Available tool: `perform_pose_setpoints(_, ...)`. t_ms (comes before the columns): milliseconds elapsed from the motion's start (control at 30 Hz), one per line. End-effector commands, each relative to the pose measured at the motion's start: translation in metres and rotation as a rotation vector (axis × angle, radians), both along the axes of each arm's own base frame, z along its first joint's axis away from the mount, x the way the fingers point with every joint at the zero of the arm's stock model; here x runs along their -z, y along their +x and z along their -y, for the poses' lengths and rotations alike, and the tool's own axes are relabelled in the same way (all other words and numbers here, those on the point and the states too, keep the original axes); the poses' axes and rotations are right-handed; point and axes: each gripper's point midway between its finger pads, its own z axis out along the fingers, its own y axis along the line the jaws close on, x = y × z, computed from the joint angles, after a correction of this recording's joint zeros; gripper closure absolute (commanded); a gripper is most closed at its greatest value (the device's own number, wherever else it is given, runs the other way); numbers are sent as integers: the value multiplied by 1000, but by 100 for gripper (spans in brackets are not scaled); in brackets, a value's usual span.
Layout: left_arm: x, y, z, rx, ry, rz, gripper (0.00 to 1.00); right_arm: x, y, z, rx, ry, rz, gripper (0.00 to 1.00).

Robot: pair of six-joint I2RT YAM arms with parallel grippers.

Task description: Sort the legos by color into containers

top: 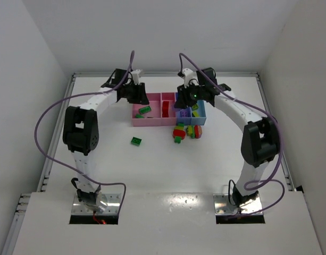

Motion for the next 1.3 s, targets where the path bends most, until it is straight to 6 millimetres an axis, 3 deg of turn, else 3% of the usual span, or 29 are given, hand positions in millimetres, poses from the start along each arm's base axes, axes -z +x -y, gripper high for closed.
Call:
perform_pose_setpoints(0,-7,10,17,-3,22,29,45,-7,31,8,105,-45,76,100)
perform_pose_setpoints(67,3,12,24,7,25,15,29,5,38,10,123,-68,65,100)
perform_pose_setpoints(100,-2,16,23,0,29,30,22,5,43,12,141,-81,73,100)
perform_pose_setpoints(200,-5,22,24,-1,26,41,22,20,60,19,194,-130,78,100)
perform_pose_setpoints(267,-18,21,24,-1,19,66,21,29,68,26,235,-170,82,100)
perform_pose_setpoints(400,-63,8,28,31,-27,129,17,44,82,28,261,-198,79,100)
perform_pose_setpoints(433,-72,1,31,63,-43,146,0,44,86,29,272,-206,85,99)
perform_pose_setpoints(467,-66,-9,28,63,-37,119,0,48,91,29,281,-211,92,98)
perform_pose_setpoints(500,-69,-14,21,57,-43,119,0,47,95,30,289,-216,98,90)
perform_pose_setpoints(533,-86,-27,20,90,-87,133,0,47,96,32,290,-226,106,85)
perform_pose_setpoints(567,-76,-34,9,85,-103,107,0,54,96,32,289,-232,95,80)
perform_pose_setpoints(600,-78,-41,5,84,-126,92,0,53,99,34,303,-239,107,58)
perform_pose_setpoints(667,-89,-57,1,149,-155,125,0,53,100,36,314,-248,110,42)
perform_pose_setpoints(700,-79,-75,-7,197,-113,142,0,53,100,38,322,-255,113,30)
perform_pose_setpoints(733,-86,-75,-12,173,-89,162,0,53,100,38,322,-255,113,30)
perform_pose_setpoints(767,-72,-87,-17,181,-34,152,0,46,101,38,324,-248,125,25)
perform_pose_setpoints(833,-64,-101,-24,198,48,183,0,37,100,36,318,-234,136,24)
perform_pose_setpoints(867,-59,-121,-21,236,79,204,0,31,99,34,317,-217,139,22)
perform_pose_setpoints(900,-54,-128,-27,284,134,246,1,14,98,34,328,-195,159,22)
perform_pose_setpoints(967,-31,-150,-34,341,200,244,9,-3,91,29,310,-153,168,22)
perform_pose_setpoints(1000,-29,-160,-35,412,245,283,12,-19,86,29,312,-127,185,22)
perform_pose_setpoints(1067,-13,-176,-36,505,272,283,22,-35,82,31,304,-102,203,22)
perform_pose_setpoints(1133,-10,-182,-37,603,308,336,23,-38,73,32,295,-98,196,22)
perform_pose_setpoints(1167,-5,-184,-39,625,319,339,23,-51,72,37,297,-79,214,22)
perform_pose_setpoints(1200,2,-185,-38,680,333,361,23,-43,66,42,296,-86,189,22)
perform_pose_setpoints(1267,10,-189,-34,763,323,378,23,-49,60,45,288,-70,190,22)
